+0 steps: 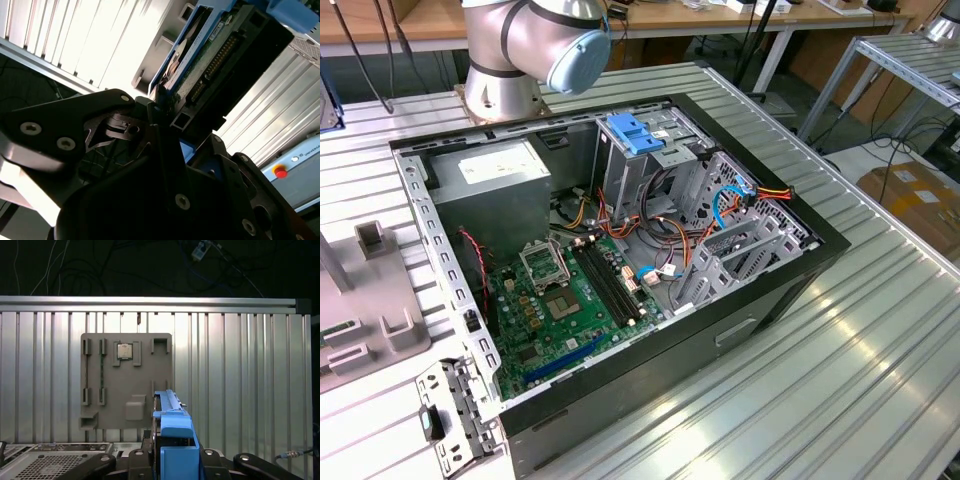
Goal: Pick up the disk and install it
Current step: 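Pick up the disk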
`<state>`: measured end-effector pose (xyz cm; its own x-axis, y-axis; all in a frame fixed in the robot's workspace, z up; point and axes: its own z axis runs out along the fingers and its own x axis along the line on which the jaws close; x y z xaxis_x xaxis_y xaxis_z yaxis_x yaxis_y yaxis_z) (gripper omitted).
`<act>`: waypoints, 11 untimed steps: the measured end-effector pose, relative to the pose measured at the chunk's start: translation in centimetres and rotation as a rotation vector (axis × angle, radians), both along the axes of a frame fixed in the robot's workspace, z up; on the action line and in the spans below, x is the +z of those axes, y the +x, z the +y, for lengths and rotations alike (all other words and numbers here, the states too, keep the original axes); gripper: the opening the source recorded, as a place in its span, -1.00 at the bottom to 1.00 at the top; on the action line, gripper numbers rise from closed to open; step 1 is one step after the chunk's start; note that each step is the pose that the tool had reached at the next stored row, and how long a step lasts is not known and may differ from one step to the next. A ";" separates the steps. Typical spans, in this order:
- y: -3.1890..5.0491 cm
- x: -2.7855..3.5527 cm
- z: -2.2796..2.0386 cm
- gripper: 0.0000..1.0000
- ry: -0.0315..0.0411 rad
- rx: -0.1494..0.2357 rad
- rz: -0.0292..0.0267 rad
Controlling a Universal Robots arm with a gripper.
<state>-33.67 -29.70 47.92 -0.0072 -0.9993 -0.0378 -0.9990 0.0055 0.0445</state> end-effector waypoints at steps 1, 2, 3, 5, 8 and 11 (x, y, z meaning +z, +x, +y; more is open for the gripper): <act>0.08 0.00 0.00 -0.26 0.0000 0.000 0.0000; 0.25 0.00 0.00 -0.26 0.0000 0.000 -0.0001; 0.37 0.00 0.00 -0.26 0.0000 0.000 -0.0001; 0.52 0.00 0.00 -0.26 0.0000 0.000 -0.0001; 0.78 0.00 0.00 -0.26 0.0000 0.000 0.0000; 1.21 -0.01 0.00 -0.26 0.0000 0.000 -0.0001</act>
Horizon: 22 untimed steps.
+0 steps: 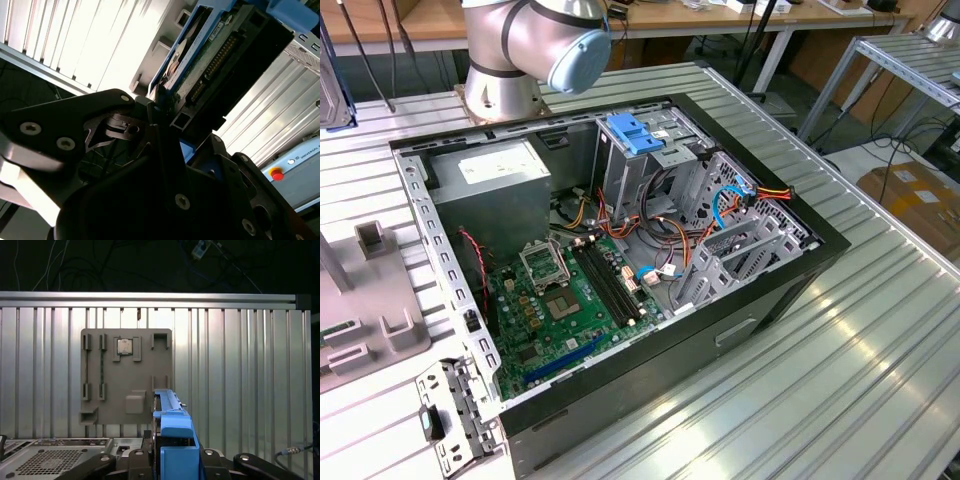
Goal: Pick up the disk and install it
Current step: 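Pick up the disk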
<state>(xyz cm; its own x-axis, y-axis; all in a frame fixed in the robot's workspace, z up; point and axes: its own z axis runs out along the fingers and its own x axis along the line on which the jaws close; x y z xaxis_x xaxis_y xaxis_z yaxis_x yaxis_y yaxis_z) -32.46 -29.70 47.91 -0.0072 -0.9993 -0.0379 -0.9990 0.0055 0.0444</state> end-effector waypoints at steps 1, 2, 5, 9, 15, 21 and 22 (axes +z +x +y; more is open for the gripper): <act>0.13 0.00 0.00 -0.26 0.0000 0.000 0.0000; 0.30 0.00 -0.01 -0.26 0.0000 0.000 0.0001; 0.63 0.00 -0.13 -0.26 -0.0001 0.000 0.0002; 1.14 0.00 -0.51 -0.26 0.0000 0.000 0.0003; 1.64 -0.02 -0.83 -0.26 0.0000 0.000 0.0003; 2.14 -0.03 -1.13 -0.26 0.0000 0.000 0.0004; 2.22 -0.03 -1.18 -0.26 0.0000 0.000 0.0004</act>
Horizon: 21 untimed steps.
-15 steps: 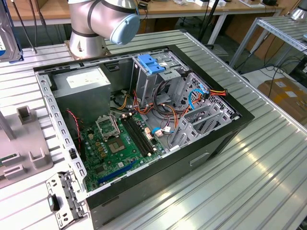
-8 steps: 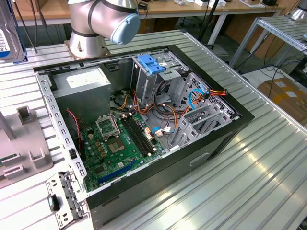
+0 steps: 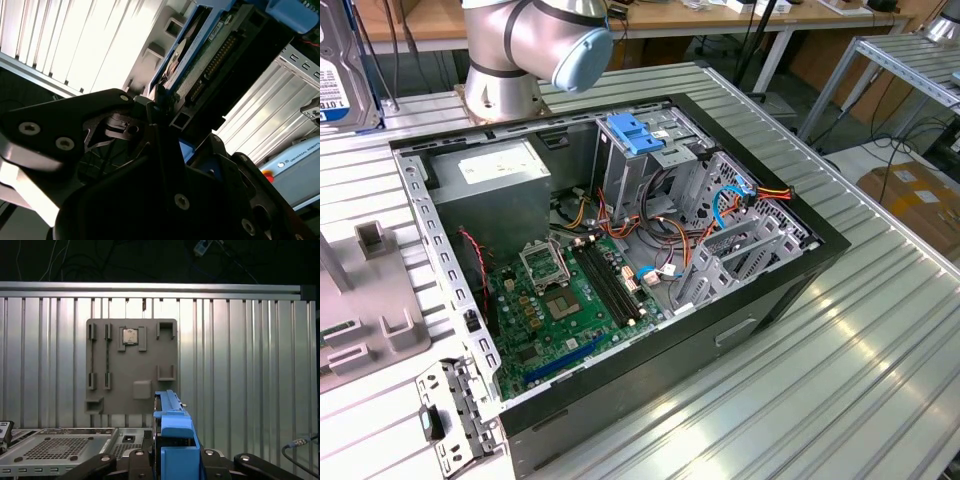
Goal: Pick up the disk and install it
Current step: 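Pick up the disk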
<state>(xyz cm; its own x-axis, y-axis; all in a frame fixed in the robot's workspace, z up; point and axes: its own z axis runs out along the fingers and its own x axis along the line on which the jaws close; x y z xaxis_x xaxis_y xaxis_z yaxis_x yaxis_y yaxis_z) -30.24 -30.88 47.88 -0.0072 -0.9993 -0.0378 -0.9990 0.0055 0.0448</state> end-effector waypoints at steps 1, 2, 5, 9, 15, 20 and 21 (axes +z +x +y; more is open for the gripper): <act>0.08 -0.01 -0.05 -0.26 0.0000 0.000 -0.0001; 0.19 -0.01 -0.13 -0.26 0.0000 0.000 -0.0001; 0.44 -0.01 -0.28 -0.26 0.0000 0.000 -0.0001; 0.76 -0.02 -0.43 -0.26 0.0000 0.000 0.0000; 1.26 -0.02 -0.62 -0.26 0.0000 0.000 0.0000; 1.66 -0.03 -0.81 -0.26 0.0000 0.000 -0.0001; 1.76 -0.04 -0.85 -0.26 0.0000 0.000 -0.0001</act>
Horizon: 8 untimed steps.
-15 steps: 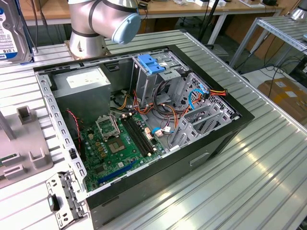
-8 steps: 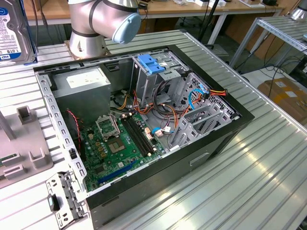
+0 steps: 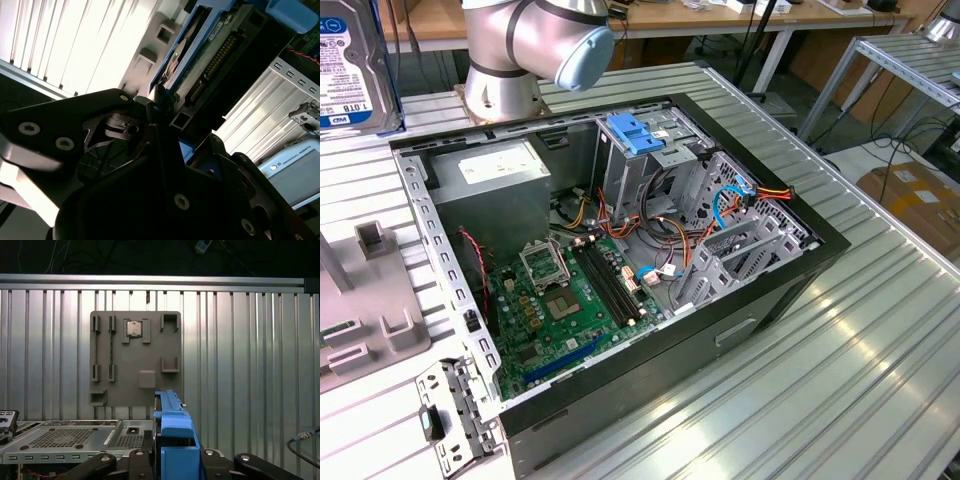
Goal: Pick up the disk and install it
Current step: 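Pick up the disk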
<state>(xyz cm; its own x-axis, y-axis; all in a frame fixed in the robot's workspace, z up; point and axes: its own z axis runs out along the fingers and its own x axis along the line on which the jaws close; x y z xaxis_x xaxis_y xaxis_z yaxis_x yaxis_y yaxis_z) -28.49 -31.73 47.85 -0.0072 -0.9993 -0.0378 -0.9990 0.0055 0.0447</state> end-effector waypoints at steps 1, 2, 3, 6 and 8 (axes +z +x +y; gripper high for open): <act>0.07 0.00 -0.03 -0.26 0.0000 0.000 0.0001; 0.15 0.00 -0.06 -0.26 0.0000 0.000 0.0001; 0.23 0.00 -0.09 -0.26 0.0000 0.000 0.0001; 0.48 -0.01 -0.17 -0.26 0.0001 0.000 0.0000; 0.65 -0.01 -0.23 -0.26 0.0001 0.000 0.0000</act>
<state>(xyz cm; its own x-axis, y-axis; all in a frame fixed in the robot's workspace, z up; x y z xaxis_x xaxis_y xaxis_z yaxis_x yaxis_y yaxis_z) -27.83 -31.95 47.84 -0.0072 -0.9993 -0.0379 -0.9990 0.0055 0.0447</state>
